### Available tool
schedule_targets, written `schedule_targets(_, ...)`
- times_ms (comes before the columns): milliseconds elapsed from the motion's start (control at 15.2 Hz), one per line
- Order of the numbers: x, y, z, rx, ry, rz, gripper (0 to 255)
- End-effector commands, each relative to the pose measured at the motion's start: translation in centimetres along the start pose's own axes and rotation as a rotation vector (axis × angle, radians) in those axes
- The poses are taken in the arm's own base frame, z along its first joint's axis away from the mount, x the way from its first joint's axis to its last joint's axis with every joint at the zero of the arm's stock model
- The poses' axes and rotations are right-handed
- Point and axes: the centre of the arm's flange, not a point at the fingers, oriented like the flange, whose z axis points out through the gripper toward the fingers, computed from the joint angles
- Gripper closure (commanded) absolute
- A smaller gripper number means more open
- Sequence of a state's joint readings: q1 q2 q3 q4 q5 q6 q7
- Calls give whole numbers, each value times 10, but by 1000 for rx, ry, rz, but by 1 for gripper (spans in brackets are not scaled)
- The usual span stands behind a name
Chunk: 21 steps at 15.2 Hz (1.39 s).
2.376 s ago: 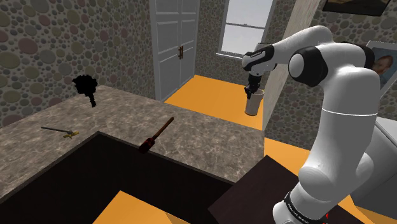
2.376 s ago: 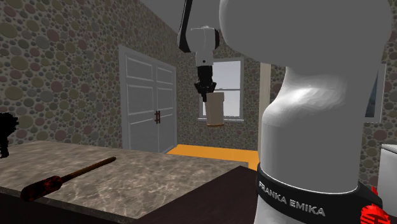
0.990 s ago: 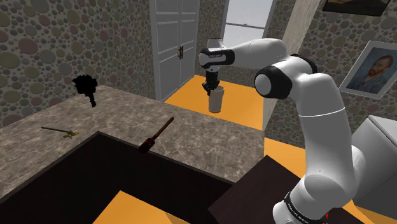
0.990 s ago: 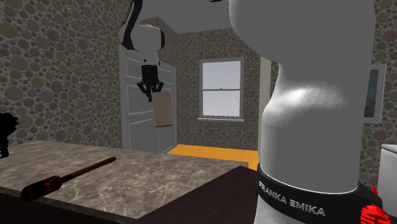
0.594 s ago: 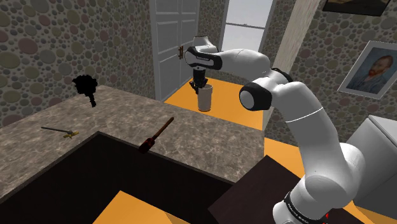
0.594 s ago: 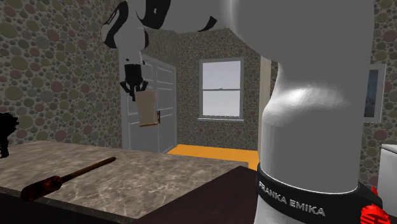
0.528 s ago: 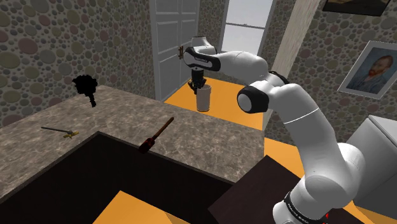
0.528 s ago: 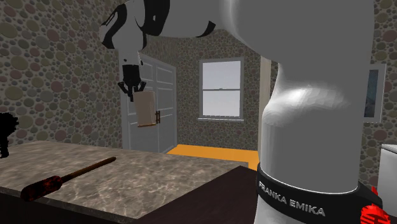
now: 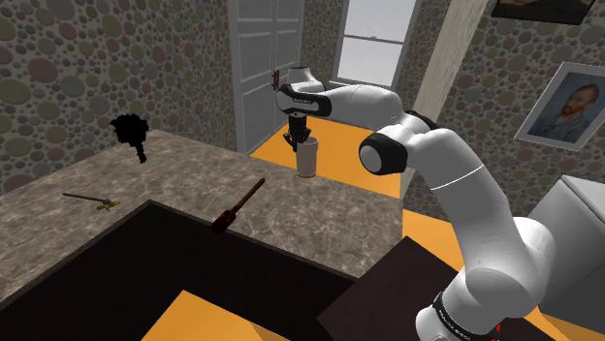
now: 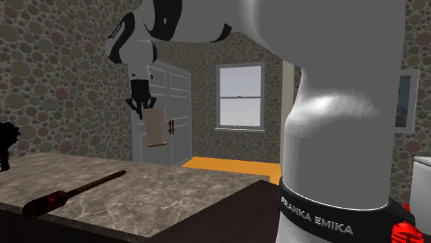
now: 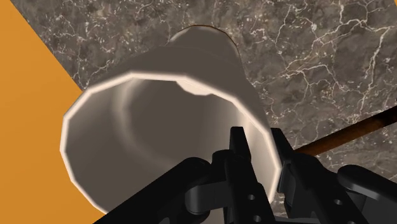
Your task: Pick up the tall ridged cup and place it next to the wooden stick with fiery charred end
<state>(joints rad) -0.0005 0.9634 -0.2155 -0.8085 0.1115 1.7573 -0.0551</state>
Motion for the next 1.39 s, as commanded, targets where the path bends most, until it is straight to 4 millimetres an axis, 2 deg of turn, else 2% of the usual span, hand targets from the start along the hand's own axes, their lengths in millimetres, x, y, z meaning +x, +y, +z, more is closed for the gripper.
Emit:
schedule_targets(0, 0, -1, 10, 0, 1, 0, 255)
schedule_targets(1320, 0, -8, 116, 0, 1, 0, 255)
